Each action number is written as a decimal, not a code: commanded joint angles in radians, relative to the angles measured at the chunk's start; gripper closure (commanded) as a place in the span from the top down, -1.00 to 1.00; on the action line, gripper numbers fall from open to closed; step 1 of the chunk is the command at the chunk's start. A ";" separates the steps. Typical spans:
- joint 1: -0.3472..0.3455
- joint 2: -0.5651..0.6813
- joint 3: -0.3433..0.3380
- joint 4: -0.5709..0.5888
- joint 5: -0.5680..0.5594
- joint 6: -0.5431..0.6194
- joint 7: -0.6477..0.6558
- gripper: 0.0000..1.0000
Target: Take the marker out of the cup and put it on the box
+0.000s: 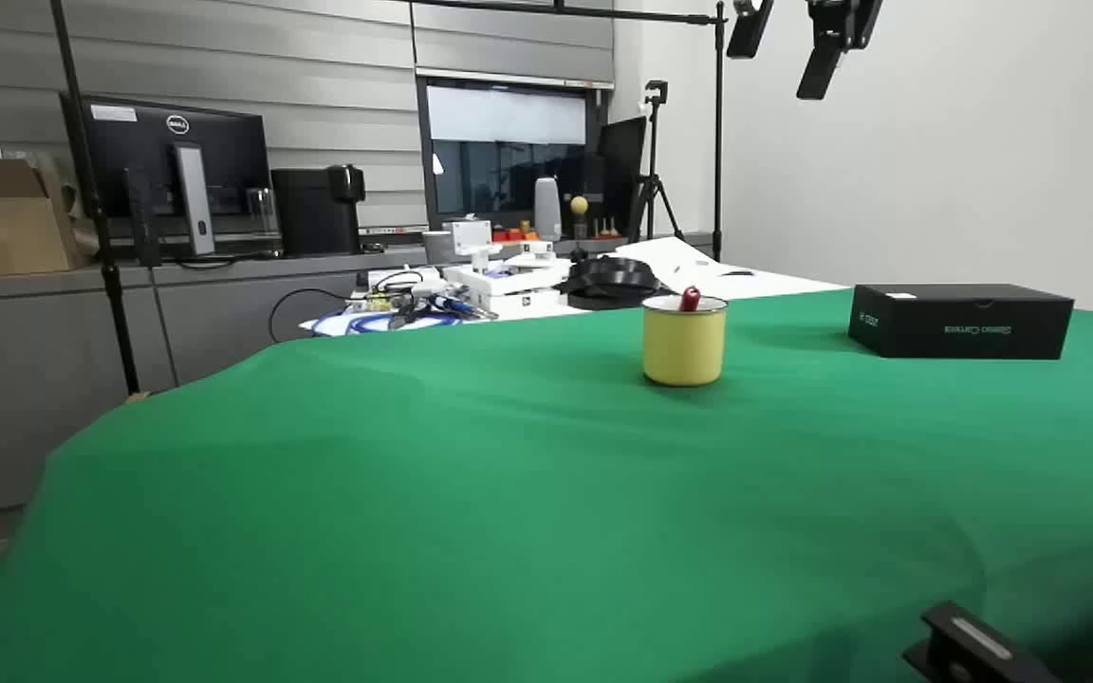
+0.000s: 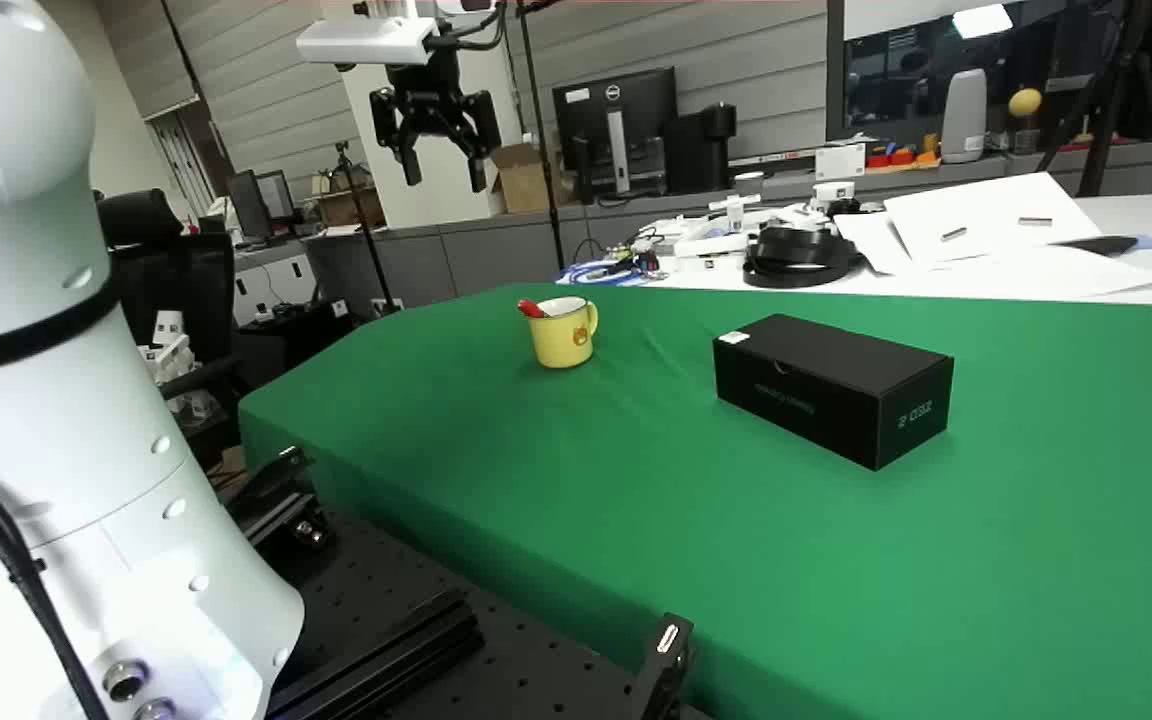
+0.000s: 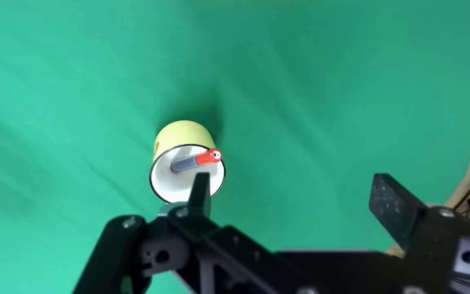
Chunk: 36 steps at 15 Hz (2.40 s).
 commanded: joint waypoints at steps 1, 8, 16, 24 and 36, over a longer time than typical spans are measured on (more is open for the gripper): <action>-0.009 -0.001 0.008 0.002 0.003 -0.004 -0.002 1.00; -0.009 -0.001 0.008 0.002 0.003 -0.004 -0.002 1.00; -0.069 0.133 0.015 0.113 -0.020 -0.052 0.092 1.00; -0.149 0.359 0.023 0.336 0.004 -0.085 0.360 1.00; -0.195 0.633 0.042 0.562 0.365 -0.232 0.469 1.00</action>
